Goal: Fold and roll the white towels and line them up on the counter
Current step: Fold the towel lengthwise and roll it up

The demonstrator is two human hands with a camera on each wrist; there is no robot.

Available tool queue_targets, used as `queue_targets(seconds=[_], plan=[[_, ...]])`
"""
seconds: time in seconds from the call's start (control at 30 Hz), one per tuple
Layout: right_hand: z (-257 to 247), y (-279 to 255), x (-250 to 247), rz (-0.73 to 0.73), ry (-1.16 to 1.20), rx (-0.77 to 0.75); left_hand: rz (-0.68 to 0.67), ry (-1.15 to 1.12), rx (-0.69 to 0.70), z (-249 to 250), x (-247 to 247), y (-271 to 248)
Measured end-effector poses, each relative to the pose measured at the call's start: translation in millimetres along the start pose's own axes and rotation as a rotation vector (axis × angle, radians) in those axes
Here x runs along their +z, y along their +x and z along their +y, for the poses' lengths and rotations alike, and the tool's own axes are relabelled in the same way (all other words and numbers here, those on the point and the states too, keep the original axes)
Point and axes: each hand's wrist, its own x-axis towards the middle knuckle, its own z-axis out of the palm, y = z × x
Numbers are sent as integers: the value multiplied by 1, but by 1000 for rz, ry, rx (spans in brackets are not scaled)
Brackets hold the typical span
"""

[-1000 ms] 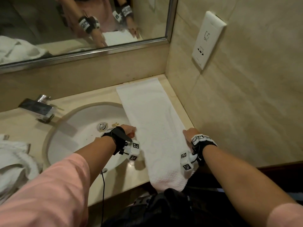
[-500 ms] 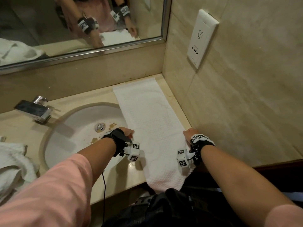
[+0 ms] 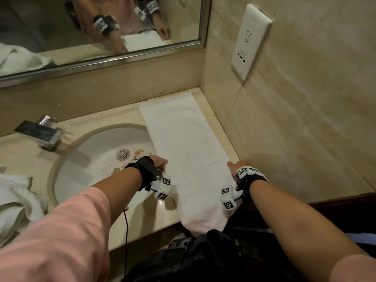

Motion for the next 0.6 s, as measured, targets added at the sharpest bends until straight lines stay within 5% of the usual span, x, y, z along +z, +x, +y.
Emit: queue_targets(seconds=[0.6], plan=[[36, -22, 17, -136, 186, 113, -94, 326, 35, 10, 2, 5]])
